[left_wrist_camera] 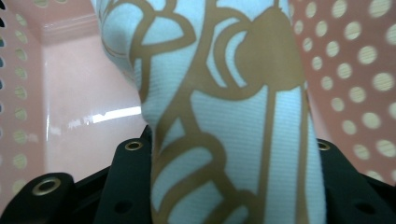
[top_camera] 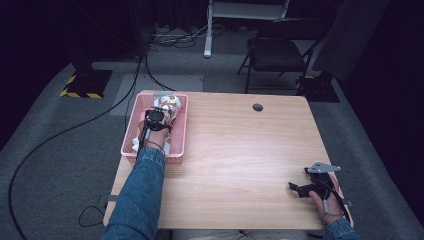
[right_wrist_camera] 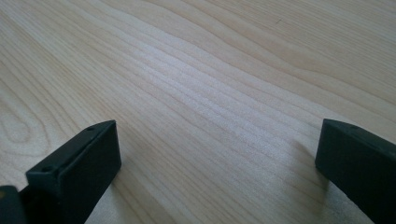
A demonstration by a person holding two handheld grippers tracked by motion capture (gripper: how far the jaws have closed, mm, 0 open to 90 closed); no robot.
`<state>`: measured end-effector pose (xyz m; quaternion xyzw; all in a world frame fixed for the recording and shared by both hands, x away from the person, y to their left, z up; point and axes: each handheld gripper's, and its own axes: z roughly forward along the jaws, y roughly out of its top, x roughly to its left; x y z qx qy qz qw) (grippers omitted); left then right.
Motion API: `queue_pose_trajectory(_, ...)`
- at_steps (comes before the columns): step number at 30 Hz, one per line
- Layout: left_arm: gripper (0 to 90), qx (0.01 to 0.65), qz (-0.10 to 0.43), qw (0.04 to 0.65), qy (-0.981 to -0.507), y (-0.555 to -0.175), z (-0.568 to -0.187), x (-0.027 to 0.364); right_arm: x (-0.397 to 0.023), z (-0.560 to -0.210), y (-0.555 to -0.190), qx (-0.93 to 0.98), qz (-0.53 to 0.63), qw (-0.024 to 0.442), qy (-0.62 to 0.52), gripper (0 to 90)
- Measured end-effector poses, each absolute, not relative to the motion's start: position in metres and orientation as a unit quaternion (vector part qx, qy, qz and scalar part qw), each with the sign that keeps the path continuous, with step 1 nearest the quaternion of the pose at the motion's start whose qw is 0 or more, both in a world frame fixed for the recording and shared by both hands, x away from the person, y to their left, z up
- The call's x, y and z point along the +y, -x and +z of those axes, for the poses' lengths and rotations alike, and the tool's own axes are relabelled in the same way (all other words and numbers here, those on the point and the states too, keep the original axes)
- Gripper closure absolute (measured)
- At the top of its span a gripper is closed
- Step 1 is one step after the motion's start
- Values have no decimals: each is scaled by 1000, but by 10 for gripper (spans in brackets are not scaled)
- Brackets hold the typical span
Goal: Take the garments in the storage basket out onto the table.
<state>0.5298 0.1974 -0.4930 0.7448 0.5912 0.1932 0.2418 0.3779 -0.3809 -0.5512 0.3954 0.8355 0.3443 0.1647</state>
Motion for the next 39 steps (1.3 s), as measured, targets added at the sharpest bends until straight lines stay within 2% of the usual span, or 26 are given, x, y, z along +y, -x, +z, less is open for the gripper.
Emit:
queue_pose_trajectory(14, 552, 567, 233, 268, -743, -515, -468, 190, -381, -551, -378, 835, 344, 165, -396, 0)
queue_pose_trajectory(39, 552, 538, 263, 313, -737, -497, -424, 168, -381, -551, -378, 835, 344, 165, -396, 0)
